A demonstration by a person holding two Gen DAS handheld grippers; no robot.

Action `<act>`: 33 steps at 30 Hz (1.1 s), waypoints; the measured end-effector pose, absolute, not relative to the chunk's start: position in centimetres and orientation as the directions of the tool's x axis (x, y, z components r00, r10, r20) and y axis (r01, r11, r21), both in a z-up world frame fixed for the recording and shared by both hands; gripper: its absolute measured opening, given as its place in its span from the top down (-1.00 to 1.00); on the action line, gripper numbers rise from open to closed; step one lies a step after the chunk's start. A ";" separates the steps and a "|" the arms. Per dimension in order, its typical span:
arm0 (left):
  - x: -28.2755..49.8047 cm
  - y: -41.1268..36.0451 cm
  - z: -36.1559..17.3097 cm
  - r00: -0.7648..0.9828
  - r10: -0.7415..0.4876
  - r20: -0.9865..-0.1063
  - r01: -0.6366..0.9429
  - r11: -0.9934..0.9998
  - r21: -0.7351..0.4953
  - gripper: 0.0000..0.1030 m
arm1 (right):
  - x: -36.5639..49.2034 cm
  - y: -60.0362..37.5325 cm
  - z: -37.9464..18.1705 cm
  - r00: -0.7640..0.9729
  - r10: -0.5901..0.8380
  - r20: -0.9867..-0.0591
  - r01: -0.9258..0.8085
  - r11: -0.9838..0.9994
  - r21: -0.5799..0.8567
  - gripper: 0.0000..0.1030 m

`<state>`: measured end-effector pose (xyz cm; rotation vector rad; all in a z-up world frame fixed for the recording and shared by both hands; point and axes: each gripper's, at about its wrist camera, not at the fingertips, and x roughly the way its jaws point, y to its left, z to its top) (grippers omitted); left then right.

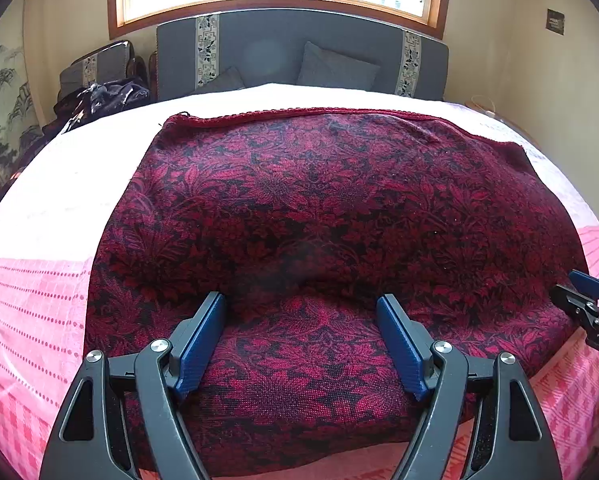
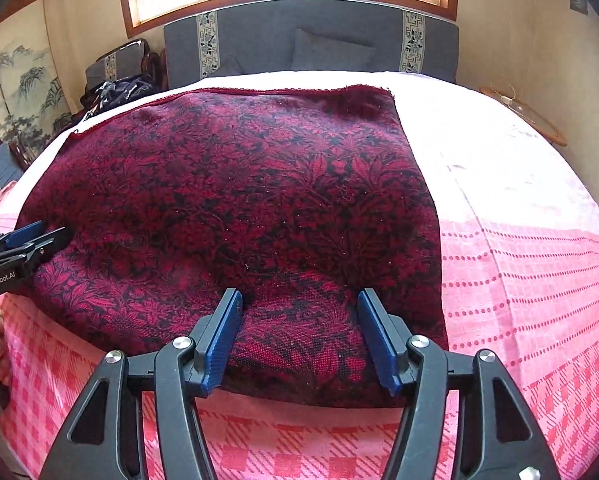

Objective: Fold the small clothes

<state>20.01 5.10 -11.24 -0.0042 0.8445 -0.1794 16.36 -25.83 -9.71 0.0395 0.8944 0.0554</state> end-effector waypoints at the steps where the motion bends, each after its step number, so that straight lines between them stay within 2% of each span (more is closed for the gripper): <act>1: 20.0 5.1 -11.2 0.649 -0.164 -0.743 0.158 0.984 -0.080 -0.54 | 16.2 -25.9 -9.3 0.637 0.066 -0.768 -0.014 0.997 0.075 -0.12; 2: 20.0 5.2 -11.2 0.648 -0.174 -0.742 0.161 0.983 -0.090 -0.56 | 15.7 -25.7 -8.5 0.668 0.076 -0.740 -0.013 0.996 0.091 -0.05; 4: 19.9 5.8 -11.2 0.644 -0.211 -0.735 0.167 0.977 -0.135 -0.65 | 15.1 -24.1 -6.7 0.715 0.117 -0.689 -0.067 0.993 0.099 -0.04; 8: 19.9 6.9 -11.2 0.644 -0.267 -0.717 0.163 0.963 -0.212 -0.66 | 15.4 -18.9 -5.8 0.663 0.272 -0.697 -0.235 0.960 0.150 0.00; 11: 19.8 7.3 -11.2 0.645 -0.285 -0.709 0.163 0.958 -0.237 -0.66 | 15.7 -14.3 -6.7 0.628 0.288 -0.723 -0.329 0.940 0.089 0.29; 14: 19.6 7.6 -11.2 0.646 -0.298 -0.703 0.160 0.953 -0.256 -0.66 | 16.3 -11.7 -9.5 0.561 0.256 -0.787 -0.347 0.936 0.057 0.60; 17: 19.6 8.2 -11.2 0.645 -0.323 -0.693 0.162 0.944 -0.289 -0.66 | 15.3 -10.4 -10.0 0.608 0.219 -0.763 -0.384 0.922 -0.041 0.57; 18: 19.6 8.4 -11.1 0.643 -0.339 -0.687 0.168 0.937 -0.305 -0.66 | 15.2 -10.5 -9.9 0.606 0.222 -0.764 -0.383 0.923 -0.035 0.57; 21: 19.3 10.3 -10.5 0.639 -0.381 -0.668 0.164 0.916 -0.365 -0.66 | 14.8 -12.1 -8.7 0.594 0.327 -0.735 -0.382 0.919 0.100 0.57; 25: 18.5 14.4 -9.2 0.674 -0.377 -0.635 0.083 0.893 -0.443 -0.66 | 14.4 -11.0 -5.8 0.609 0.427 -0.669 -0.457 0.878 0.144 0.57; 28: 18.5 16.3 -9.5 0.647 -0.342 -0.681 0.034 0.906 -0.423 -0.66 | 15.9 -8.9 -5.7 0.573 0.452 -0.683 -0.484 0.860 0.164 0.57; 30: 17.5 17.4 -9.6 0.658 -0.333 -0.676 0.019 0.904 -0.427 -0.66 | 16.8 -7.5 -6.5 0.537 0.467 -0.703 -0.502 0.846 0.178 0.57; 33: 16.1 18.6 -9.5 0.666 -0.294 -0.685 0.013 0.923 -0.384 -0.66 | 16.9 -5.2 -9.4 0.441 0.436 -0.785 -0.535 0.829 0.160 0.56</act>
